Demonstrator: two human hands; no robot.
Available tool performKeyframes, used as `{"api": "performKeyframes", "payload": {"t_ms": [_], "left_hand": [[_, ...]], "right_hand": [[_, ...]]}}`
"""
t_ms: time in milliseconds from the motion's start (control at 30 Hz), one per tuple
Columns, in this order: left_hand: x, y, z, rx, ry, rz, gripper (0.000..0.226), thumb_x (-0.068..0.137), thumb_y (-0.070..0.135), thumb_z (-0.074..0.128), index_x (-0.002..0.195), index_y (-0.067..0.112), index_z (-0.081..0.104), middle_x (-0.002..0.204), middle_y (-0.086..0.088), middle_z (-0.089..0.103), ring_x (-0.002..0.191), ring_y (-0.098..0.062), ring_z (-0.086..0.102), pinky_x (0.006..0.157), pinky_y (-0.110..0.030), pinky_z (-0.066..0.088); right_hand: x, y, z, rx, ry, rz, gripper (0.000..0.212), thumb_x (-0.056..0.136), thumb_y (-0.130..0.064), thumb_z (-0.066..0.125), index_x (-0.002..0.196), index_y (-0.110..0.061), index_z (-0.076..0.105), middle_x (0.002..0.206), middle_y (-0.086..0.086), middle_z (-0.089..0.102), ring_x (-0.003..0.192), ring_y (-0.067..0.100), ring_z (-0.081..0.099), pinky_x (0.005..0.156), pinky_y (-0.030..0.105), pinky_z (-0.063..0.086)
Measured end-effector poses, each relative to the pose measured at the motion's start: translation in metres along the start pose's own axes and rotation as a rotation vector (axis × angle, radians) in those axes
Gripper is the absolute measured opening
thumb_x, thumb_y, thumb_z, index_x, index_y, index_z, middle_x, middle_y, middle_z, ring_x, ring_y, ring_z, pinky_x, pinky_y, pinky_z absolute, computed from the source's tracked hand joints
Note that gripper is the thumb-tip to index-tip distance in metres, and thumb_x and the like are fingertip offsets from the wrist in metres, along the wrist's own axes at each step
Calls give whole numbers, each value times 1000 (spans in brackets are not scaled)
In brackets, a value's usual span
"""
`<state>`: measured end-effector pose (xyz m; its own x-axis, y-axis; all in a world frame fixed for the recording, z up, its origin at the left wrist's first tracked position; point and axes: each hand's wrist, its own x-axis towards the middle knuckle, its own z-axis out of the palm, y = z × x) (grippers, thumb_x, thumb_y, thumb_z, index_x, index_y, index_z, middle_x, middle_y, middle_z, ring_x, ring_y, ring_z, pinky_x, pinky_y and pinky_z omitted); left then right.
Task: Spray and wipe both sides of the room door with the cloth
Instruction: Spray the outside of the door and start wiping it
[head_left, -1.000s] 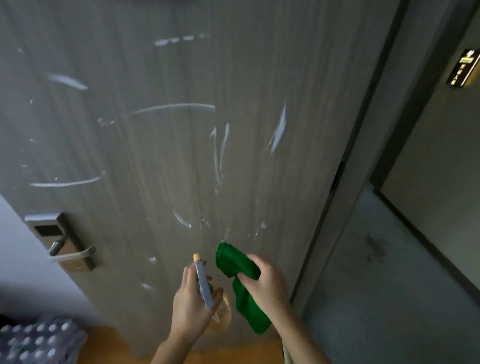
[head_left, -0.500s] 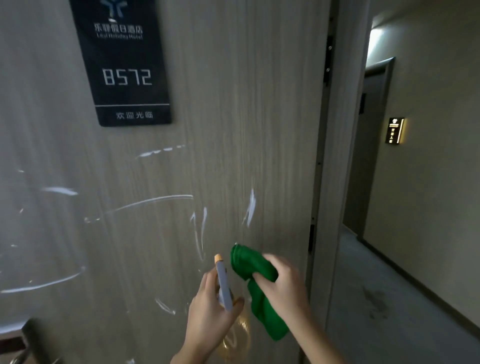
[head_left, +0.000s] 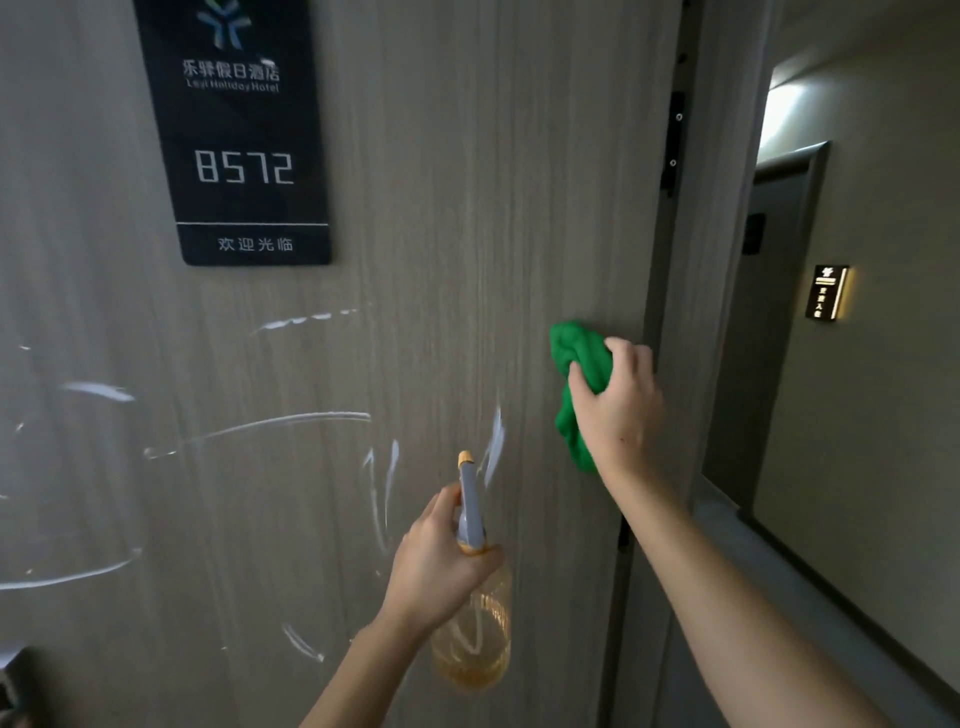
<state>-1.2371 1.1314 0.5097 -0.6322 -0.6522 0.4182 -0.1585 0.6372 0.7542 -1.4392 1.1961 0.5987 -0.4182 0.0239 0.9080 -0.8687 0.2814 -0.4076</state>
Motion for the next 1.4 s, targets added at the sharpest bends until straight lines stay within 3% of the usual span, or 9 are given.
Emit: {"api": "performKeyframes", "payload": {"t_ms": [167,333,433,567,700,867,1067,1200,1400], "left_hand": [[17,-2,19,-80,-31,-42,42,61,36,68,101,31,53,75,2,58,68,-20,58,68,-49,52],[28,1,23,-157,-15,-57,40,62,31,70,99,27,56,74,-9,61,66,-27,59,66,-48,52],[30,0,29,-142,-10,-66,32,62,26,69,90,19,58,68,-3,59,63,-22,57,65,-46,51],[27,-2,39,-139,-4,-78,26,61,23,70,79,8,59,72,-9,63,70,-28,61,67,-49,51],[20,0,44,-156,28,-91,32,60,26,69,87,15,56,62,2,55,60,-21,56,63,-49,50],[13,1,45,-118,48,-68,29,61,30,68,86,22,54,68,-1,59,68,-27,60,66,-52,53],[4,2,30,-103,109,-72,26,60,30,70,78,19,56,68,-3,61,60,-19,58,61,-44,51],[-1,6,10,-142,135,-79,31,59,29,70,86,20,59,63,7,57,58,-10,56,59,-34,48],[-10,10,-26,-101,144,-41,35,58,30,70,91,23,60,64,0,59,61,-18,58,65,-45,51]], "right_hand": [[4,24,35,-45,105,-169,35,77,-34,58,105,-14,50,85,14,55,70,33,59,45,31,44],[2,37,49,-82,193,-310,34,77,-26,62,105,-14,47,83,14,58,71,31,59,49,32,46],[2,39,50,-76,198,-323,35,75,-25,64,104,-15,47,83,14,59,72,31,60,50,31,46],[2,40,49,-77,195,-336,35,76,-26,64,105,-15,47,83,14,58,72,31,60,50,32,47],[3,39,48,-73,192,-335,34,77,-26,64,105,-15,47,83,13,58,72,30,59,51,33,46],[3,38,46,-53,180,-323,36,76,-25,65,105,-14,47,83,14,57,72,31,58,49,32,45],[4,35,43,6,146,-238,38,78,-33,65,105,-14,47,85,14,56,76,29,56,49,31,44],[10,25,40,72,147,-201,43,82,-47,66,101,-11,53,86,13,57,76,28,58,50,30,44],[52,-42,42,187,249,-279,53,77,-58,68,92,-8,62,85,10,59,75,24,58,54,31,39]]}}
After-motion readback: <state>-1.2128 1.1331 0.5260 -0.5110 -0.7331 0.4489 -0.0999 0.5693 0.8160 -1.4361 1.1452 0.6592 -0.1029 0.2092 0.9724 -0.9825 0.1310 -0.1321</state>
